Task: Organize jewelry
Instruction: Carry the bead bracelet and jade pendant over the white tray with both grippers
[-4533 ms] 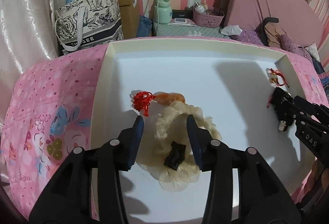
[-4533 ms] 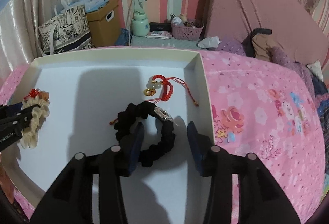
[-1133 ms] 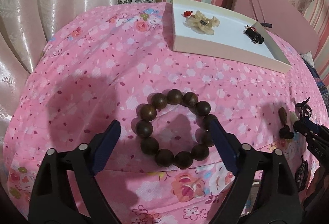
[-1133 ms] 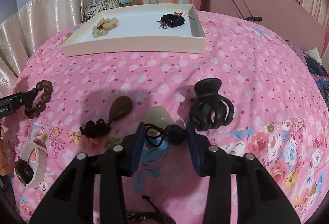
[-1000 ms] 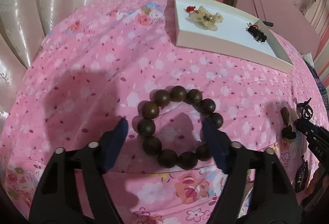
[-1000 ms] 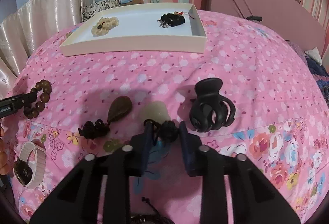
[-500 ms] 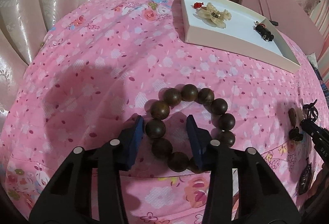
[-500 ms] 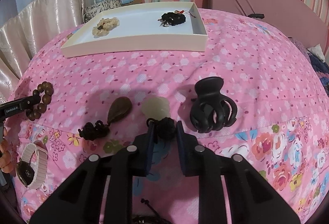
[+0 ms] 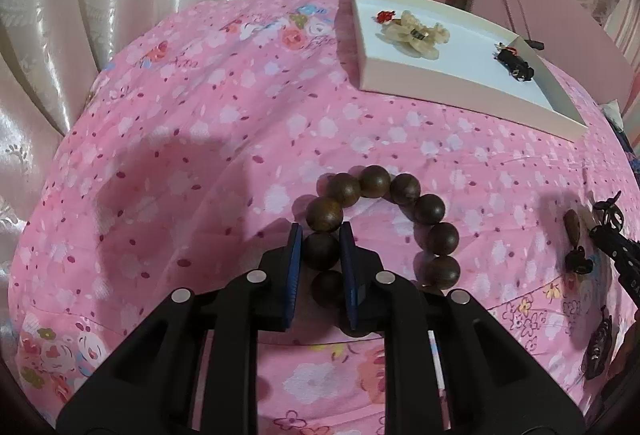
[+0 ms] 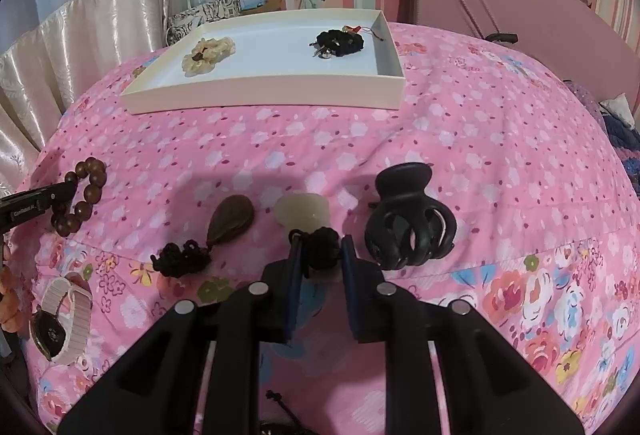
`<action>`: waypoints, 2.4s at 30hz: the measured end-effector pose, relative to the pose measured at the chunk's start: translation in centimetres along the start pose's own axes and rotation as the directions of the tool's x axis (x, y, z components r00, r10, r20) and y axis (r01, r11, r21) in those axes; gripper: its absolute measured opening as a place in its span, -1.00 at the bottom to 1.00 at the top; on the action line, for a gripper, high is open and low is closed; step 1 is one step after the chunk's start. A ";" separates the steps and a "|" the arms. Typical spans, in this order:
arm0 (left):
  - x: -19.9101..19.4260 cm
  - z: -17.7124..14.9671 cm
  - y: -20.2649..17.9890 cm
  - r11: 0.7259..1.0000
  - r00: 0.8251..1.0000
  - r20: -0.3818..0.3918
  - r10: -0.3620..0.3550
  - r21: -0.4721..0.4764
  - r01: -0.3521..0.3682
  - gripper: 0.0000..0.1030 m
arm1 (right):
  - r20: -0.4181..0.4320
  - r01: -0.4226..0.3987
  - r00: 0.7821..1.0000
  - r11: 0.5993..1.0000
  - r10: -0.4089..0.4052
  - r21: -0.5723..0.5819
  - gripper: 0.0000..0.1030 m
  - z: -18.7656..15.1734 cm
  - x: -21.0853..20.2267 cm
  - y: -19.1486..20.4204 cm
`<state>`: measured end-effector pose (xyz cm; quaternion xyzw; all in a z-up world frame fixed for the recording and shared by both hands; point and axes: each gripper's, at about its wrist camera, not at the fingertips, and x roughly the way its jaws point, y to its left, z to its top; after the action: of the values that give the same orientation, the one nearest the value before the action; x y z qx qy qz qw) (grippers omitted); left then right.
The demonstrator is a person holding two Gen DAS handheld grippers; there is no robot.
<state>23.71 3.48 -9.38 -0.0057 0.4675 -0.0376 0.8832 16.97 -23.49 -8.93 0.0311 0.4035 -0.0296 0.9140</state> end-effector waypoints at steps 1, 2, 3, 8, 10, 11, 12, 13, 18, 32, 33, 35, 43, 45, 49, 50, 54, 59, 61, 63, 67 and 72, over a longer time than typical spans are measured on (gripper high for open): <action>-0.2 0.0 -0.3 1.000 1.000 0.010 0.004 0.008 -0.004 -0.67 | 0.004 -0.003 1.000 1.000 0.003 0.002 -0.63 0.1 0.0 -0.1; -0.4 0.0 -0.5 1.000 1.000 0.015 0.007 0.013 -0.007 -0.67 | 0.007 -0.004 1.000 1.000 0.004 0.004 -0.63 0.1 -0.1 -0.1; -0.5 0.0 -0.6 1.000 1.000 0.020 0.008 0.015 -0.008 -0.67 | 0.010 -0.006 1.000 1.000 0.006 0.005 -0.63 0.1 -0.1 -0.2; -2.0 -0.2 -1.3 1.000 0.998 0.055 0.002 0.020 -0.003 -0.67 | 0.035 0.000 0.999 1.000 0.000 -0.004 -0.64 0.3 -0.5 -0.2; -2.7 -0.1 -1.4 1.000 0.998 0.068 -0.003 0.020 0.001 -0.67 | 0.042 -0.005 0.999 1.000 0.005 0.000 -0.64 0.5 -0.8 -0.3; -3.0 0.0 -1.4 1.000 0.997 0.074 -0.008 0.019 0.006 -0.67 | 0.047 -0.007 0.999 1.000 0.007 0.002 -0.65 0.7 -1.0 -0.4; -3.3 0.0 -1.5 1.000 0.997 0.080 -0.013 0.020 0.012 -0.67 | 0.052 -0.009 0.999 1.000 0.009 0.004 -0.65 0.9 -1.2 -0.5; -3.9 0.2 -1.6 1.000 0.996 0.092 -0.019 0.024 0.016 -0.67 | 0.055 -0.011 0.998 1.000 0.011 0.003 -0.65 1.2 -1.3 -0.5; -5.7 1.3 -2.6 0.998 0.991 0.131 -0.034 0.056 0.027 -0.67 | 0.077 -0.044 0.996 0.999 0.043 0.013 -0.65 2.8 -2.3 -0.6; -7.7 5.4 -5.9 0.990 0.980 0.179 -0.082 0.129 0.059 -0.67 | 0.121 -0.070 0.990 0.998 0.068 0.009 -0.65 7.8 -3.2 -0.7; -7.9 5.8 -6.2 0.989 0.979 0.184 -0.087 0.135 0.063 -0.67 | 0.123 -0.069 0.990 0.998 0.067 0.012 -0.65 8.2 -3.1 -0.7; -8.5 7.0 -7.0 0.986 0.974 0.199 -0.108 0.144 0.080 -0.67 | 0.127 -0.070 0.990 0.997 0.067 0.021 -0.65 9.4 -2.8 -1.1; -8.3 12.3 -10.8 0.974 0.961 0.225 -0.163 0.192 0.120 -0.67 | 0.124 -0.040 0.992 0.998 0.034 0.040 -0.65 13.4 -1.0 -2.1; -7.4 13.6 -11.8 0.969 0.961 0.208 -0.184 0.199 0.143 -0.67 | 0.122 -0.033 0.992 0.999 0.027 0.043 -0.65 14.1 -0.5 -2.3; -5.1 15.1 -13.1 0.966 0.964 0.176 -0.198 0.203 0.161 -0.67 | 0.112 -0.018 0.994 0.998 0.012 0.052 -0.65 15.5 1.1 -2.8; -4.5 15.4 -13.3 0.965 0.966 0.167 -0.199 0.203 0.164 -0.67 | 0.107 -0.015 0.994 0.998 0.010 0.054 -0.65 15.8 1.6 -2.9; -1.4 16.3 -13.7 0.966 0.973 0.130 -0.191 0.202 0.162 -0.67 | 0.092 0.000 0.996 0.999 -0.005 0.051 -0.65 16.8 3.6 -3.1; 2.7 16.8 -12.6 0.976 0.986 0.080 -0.146 0.172 0.131 -0.67 | 0.062 0.004 0.998 0.998 -0.007 0.058 -0.65 17.2 6.3 -3.0; 3.9 16.7 -11.6 0.982 0.990 0.071 -0.124 0.150 0.112 -0.67 | 0.050 0.009 0.999 0.999 -0.012 0.053 -0.65 17.0 7.2 -2.7; 4.6 16.5 -10.6 0.986 0.993 0.062 -0.104 0.136 0.094 -0.67 | 0.039 0.015 0.999 0.999 -0.017 0.049 -0.65 16.8 7.9 -2.4; 5.7 16.0 -8.9 0.992 0.997 0.050 -0.052 0.117 0.046 -0.67 | 0.024 0.033 0.999 0.998 -0.034 0.048 -0.65 16.3 9.1 -1.9; 8.1 15.2 -8.0 0.995 0.999 0.034 0.003 0.103 -0.006 -0.67 | 0.008 0.063 0.998 0.997 -0.063 0.036 -0.65 15.9 10.2 -1.5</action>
<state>40.30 -5.41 -7.17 0.0405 0.4499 -0.0597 0.8902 35.41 -26.54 -5.76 0.0343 0.3994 -0.0657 0.9138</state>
